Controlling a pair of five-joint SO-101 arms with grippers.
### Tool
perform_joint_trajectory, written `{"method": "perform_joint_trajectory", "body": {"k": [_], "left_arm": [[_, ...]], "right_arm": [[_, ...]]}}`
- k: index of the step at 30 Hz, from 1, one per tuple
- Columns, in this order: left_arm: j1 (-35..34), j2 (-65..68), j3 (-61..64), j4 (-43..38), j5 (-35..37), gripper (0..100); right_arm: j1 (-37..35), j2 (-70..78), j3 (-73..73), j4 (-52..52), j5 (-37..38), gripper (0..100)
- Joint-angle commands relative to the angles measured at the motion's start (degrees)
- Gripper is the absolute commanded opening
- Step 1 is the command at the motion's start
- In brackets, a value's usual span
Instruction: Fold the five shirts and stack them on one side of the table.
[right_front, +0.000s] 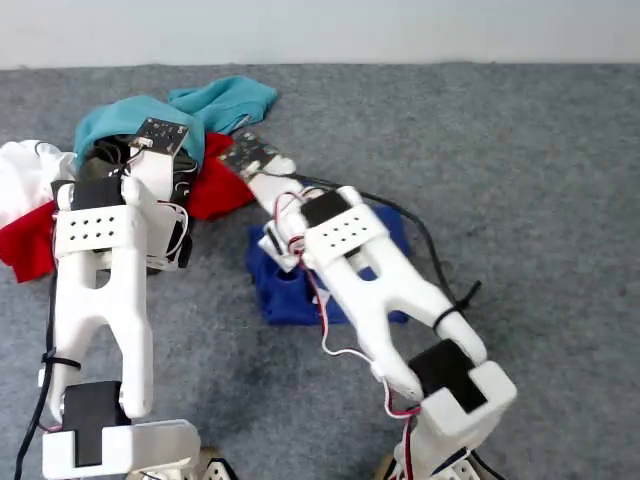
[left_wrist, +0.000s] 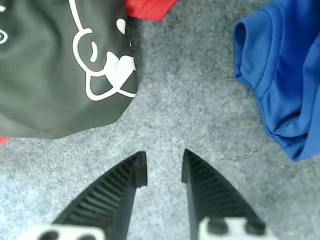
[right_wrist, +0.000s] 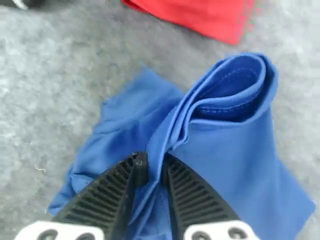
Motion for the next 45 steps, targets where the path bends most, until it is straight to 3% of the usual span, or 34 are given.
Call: {"method": "perform_joint_trajectory", "body": {"k": [1, 10, 20, 28, 35, 45], "left_arm": [[-0.26, -2.2, -1.19, 0.62, 0.44, 13], [-0.26, -2.2, -1.19, 0.62, 0.26, 13], [-2.99, -2.64, -1.71, 0.26, 0.53, 13], [-11.69, -2.64, -5.85, 0.7, 0.53, 13], [-13.1, -2.64, -5.85, 0.7, 0.53, 13], [-13.01, -2.64, -5.58, 0.7, 0.53, 13]], "right_arm": [[-1.89, 2.07, -2.99, -0.66, -0.7, 3.2], [-3.65, 7.25, -6.95, -1.1, -0.7, 4.1], [-9.45, 11.12, -7.38, -0.4, -0.62, 21.4], [-5.23, 4.44, -18.02, 14.2, -0.26, 21.6], [1.27, 5.85, -20.57, 21.49, -0.18, 21.6], [-6.2, 10.42, -19.87, 21.49, -0.53, 21.6]]}}
